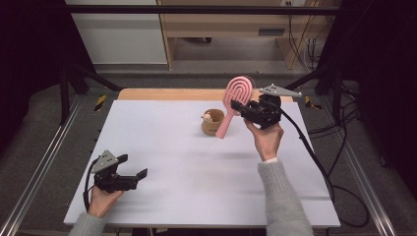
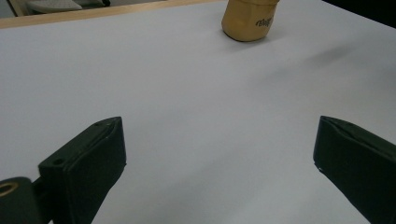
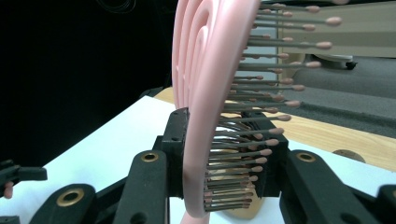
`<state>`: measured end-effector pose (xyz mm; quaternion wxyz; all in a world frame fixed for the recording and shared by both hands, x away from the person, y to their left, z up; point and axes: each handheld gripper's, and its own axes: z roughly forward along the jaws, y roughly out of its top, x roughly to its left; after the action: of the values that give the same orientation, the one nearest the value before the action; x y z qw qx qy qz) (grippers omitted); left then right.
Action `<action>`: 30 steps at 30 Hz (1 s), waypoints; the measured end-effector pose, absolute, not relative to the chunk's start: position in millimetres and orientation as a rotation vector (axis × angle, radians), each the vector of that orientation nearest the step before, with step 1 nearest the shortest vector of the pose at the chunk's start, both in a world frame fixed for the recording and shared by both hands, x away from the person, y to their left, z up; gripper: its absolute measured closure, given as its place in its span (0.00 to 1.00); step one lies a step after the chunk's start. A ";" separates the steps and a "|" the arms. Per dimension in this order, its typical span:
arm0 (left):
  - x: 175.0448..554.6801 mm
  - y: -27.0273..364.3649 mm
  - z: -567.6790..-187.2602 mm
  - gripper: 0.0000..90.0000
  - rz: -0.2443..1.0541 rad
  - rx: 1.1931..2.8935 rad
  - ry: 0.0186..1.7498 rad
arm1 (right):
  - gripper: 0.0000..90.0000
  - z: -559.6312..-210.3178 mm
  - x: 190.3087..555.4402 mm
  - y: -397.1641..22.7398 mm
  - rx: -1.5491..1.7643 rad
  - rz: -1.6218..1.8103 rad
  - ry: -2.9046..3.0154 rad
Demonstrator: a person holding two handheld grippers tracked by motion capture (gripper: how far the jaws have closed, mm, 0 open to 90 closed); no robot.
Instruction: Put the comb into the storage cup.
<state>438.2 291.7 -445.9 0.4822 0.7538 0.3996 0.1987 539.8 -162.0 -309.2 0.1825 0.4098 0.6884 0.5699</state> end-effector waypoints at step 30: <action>439.0 291.8 -446.4 0.03 0.475 1.841 0.974 | 0.71 -302.5 570.4 -158.1 1.208 1.554 1.872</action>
<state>439.0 291.8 -446.4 0.4818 0.7551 0.3997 0.1947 570.4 -158.1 -302.5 0.2109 0.4346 0.6736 0.5594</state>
